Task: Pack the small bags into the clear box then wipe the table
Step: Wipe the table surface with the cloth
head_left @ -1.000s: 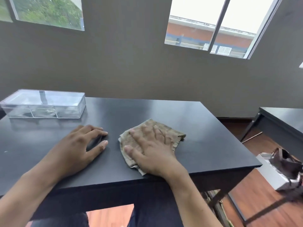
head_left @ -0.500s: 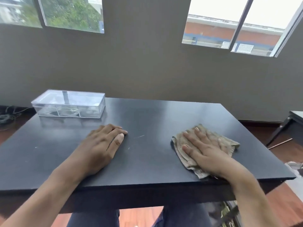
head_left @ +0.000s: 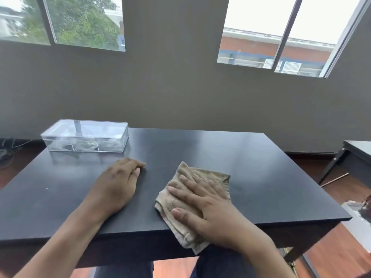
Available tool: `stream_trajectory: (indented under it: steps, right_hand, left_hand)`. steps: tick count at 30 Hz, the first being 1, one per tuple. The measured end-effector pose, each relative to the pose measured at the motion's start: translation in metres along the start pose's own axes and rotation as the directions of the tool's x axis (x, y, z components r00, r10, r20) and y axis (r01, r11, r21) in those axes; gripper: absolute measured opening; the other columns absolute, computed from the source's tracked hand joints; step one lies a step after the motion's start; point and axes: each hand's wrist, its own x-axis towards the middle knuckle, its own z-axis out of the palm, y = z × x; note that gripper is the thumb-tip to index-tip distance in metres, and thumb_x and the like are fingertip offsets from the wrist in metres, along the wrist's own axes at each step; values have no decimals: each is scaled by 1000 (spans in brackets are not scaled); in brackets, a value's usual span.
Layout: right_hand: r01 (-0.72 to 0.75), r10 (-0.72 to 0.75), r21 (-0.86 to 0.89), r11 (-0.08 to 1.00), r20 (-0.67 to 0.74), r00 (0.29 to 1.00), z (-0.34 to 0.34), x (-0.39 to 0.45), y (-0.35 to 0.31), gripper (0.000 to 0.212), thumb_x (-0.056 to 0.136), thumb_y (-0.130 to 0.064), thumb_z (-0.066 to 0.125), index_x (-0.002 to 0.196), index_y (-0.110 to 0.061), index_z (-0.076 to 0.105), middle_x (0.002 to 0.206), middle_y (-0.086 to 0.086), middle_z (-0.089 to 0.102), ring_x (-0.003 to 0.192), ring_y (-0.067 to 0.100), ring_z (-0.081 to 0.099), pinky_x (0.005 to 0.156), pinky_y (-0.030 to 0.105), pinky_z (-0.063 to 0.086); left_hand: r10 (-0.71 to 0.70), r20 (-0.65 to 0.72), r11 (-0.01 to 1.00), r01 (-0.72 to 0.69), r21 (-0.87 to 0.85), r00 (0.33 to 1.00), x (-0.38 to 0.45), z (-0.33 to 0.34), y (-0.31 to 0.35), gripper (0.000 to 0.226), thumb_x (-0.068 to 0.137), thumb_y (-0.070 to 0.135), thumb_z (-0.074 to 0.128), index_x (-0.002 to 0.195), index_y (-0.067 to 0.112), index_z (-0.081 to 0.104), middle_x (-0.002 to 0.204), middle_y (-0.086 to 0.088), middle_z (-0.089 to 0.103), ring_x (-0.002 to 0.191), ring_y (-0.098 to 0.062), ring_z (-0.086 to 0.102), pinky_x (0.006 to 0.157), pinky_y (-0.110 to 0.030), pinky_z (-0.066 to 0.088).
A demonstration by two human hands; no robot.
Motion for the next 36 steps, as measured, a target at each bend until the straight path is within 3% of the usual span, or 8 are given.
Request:
stream_trajectory:
  steps: [3, 8, 14, 20, 23, 29, 33, 36]
  right_hand:
    - [-176, 176, -37, 984, 7, 984, -21, -6, 42, 57, 89, -84, 24, 145, -76, 11, 164, -36, -6, 153, -5, -16, 124, 34, -14]
    - [-411, 403, -156, 898, -80, 912, -25, 53, 71, 63, 97, -76, 18, 157, -58, 10, 172, -14, -2, 159, 19, -6, 123, 54, -2]
    - [-281, 278, -174, 944, -39, 960, -1, 103, 9, 62, 100, -69, 18, 159, -51, 12, 173, 1, 4, 157, 38, -3, 121, 66, -1]
    - [36, -40, -92, 995, -50, 998, 8, 17, 7, 54, 97, -76, 18, 150, -67, 10, 170, -22, 1, 156, 8, -16, 123, 44, -17]
    - [-56, 51, -61, 997, -69, 996, -10, -24, 48, 55, 91, -86, 18, 145, -76, 10, 165, -35, -8, 150, -6, -24, 122, 31, -19]
    - [-447, 440, -141, 883, -82, 894, -48, 10, 132, 76, 79, -92, 12, 151, -68, 8, 171, -19, -6, 158, 15, -11, 125, 57, -8]
    - [-453, 454, -126, 883, -21, 891, -42, 66, 109, 66, 92, -81, 20, 154, -63, 7, 172, -11, -9, 158, 30, -10, 121, 67, -5]
    - [-324, 328, -137, 936, 7, 945, -24, 69, 63, 64, 93, -79, 20, 153, -63, 3, 173, -11, -7, 158, 29, -12, 119, 68, -5]
  left_hand:
    - [9, -3, 1000, -9, 5, 1000, -2, 0, 1, 28, 102, 12, 50, 121, 18, 70, 119, 5, 67, 115, -18, 59, 94, -27, 41]
    - [-1, 15, 1000, 0, 24, 1000, -4, -3, 4, 34, 101, 8, 47, 125, 21, 67, 122, 7, 66, 117, -17, 59, 98, -33, 45]
    - [23, 30, 999, -24, 36, 999, -3, -3, 1, 32, 101, 9, 48, 123, 23, 67, 122, 9, 65, 116, -18, 59, 98, -34, 45]
    - [64, 17, 998, -64, 24, 998, -3, 2, -5, 26, 99, 12, 56, 119, 20, 70, 122, 5, 67, 118, -19, 60, 101, -35, 45]
    - [64, 17, 997, -65, 29, 998, -4, 2, -5, 24, 97, 17, 60, 118, 20, 71, 123, 5, 67, 118, -21, 61, 100, -38, 47]
    - [138, 67, 985, -145, 99, 988, -2, 2, 0, 31, 98, 35, 54, 124, 24, 68, 120, 11, 67, 113, -16, 62, 101, -35, 44]
    - [196, 106, 962, -212, 171, 975, 11, 6, 9, 28, 97, 35, 58, 123, 30, 66, 117, 16, 66, 111, -14, 62, 101, -32, 42]
    - [242, 175, 943, -274, 189, 954, 35, 19, 24, 31, 99, 39, 50, 126, 34, 63, 122, 18, 62, 115, -13, 60, 103, -32, 40]
